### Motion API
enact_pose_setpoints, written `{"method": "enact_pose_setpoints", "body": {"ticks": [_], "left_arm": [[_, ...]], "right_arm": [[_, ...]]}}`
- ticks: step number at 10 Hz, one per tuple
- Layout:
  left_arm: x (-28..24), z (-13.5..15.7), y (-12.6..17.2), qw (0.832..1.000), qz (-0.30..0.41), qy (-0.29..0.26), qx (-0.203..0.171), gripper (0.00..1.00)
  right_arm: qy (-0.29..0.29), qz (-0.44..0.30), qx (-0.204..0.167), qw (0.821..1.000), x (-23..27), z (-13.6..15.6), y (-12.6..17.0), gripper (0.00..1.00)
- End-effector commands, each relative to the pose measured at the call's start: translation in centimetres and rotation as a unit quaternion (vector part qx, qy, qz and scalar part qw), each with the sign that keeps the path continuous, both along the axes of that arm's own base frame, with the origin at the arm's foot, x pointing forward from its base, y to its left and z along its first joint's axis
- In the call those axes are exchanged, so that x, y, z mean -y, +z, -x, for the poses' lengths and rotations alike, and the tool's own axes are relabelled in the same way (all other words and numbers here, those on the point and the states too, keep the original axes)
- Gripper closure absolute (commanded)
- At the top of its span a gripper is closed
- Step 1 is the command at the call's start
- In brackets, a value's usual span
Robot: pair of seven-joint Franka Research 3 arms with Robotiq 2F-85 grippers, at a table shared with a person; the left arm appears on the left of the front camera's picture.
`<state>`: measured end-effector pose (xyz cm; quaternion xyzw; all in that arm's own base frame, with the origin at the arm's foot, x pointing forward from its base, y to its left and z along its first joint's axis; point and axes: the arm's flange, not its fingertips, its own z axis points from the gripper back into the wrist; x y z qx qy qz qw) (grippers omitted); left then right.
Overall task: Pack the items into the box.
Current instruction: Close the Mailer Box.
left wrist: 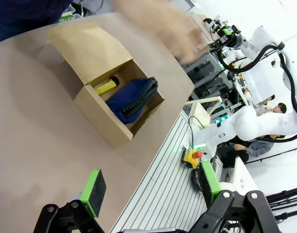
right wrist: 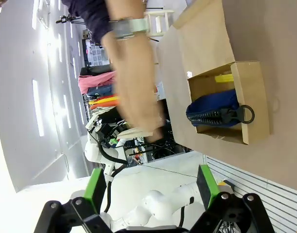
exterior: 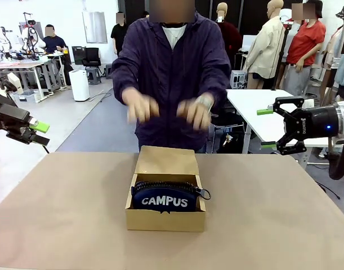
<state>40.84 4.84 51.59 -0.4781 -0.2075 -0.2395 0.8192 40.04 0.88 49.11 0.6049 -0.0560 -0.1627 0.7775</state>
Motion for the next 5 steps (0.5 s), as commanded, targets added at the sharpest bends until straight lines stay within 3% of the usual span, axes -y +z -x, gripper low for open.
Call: {"method": "enact_pose_setpoints", "body": {"ticks": [1, 5], "left_arm": [[-0.13, 0.22, 0.18, 1.000, -0.001, -0.006, 0.001, 0.00], [-0.13, 0.22, 0.18, 1.000, -0.001, -0.006, 0.001, 0.00]], "right_arm": [[0.006, 0.000, 0.002, 1.000, 0.33, -0.37, 0.39, 0.00], [0.006, 0.000, 0.002, 1.000, 0.33, -0.37, 0.39, 0.00]]}}
